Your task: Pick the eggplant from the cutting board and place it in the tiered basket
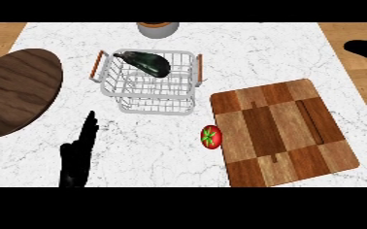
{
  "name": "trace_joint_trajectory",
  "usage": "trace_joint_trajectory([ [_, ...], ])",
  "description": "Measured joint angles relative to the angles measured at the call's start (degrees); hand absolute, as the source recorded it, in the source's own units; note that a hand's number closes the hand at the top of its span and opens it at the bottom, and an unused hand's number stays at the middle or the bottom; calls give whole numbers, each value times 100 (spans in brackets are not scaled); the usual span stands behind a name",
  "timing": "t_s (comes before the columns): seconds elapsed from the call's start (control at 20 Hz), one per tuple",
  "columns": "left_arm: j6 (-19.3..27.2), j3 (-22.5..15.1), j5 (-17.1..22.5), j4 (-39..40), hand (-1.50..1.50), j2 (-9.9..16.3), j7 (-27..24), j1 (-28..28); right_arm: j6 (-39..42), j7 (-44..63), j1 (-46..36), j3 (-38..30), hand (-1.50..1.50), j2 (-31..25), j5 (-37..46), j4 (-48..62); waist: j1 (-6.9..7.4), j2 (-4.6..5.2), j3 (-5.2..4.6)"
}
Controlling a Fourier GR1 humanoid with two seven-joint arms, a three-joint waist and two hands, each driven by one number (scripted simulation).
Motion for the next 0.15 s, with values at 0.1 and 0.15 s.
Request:
trace_joint_trajectory([
  [0.1, -24, 29, 26, 16, 0, 6, 10, -39, 463, -141, 414, -513, -150, -261, -545, -200, 10, 3, 0],
  [0.15, -27, 25, 23, -8, 0, 7, 68, -63, 686, -223, 576, -772, -150, -367, -812, -235, 30, 8, -1],
])
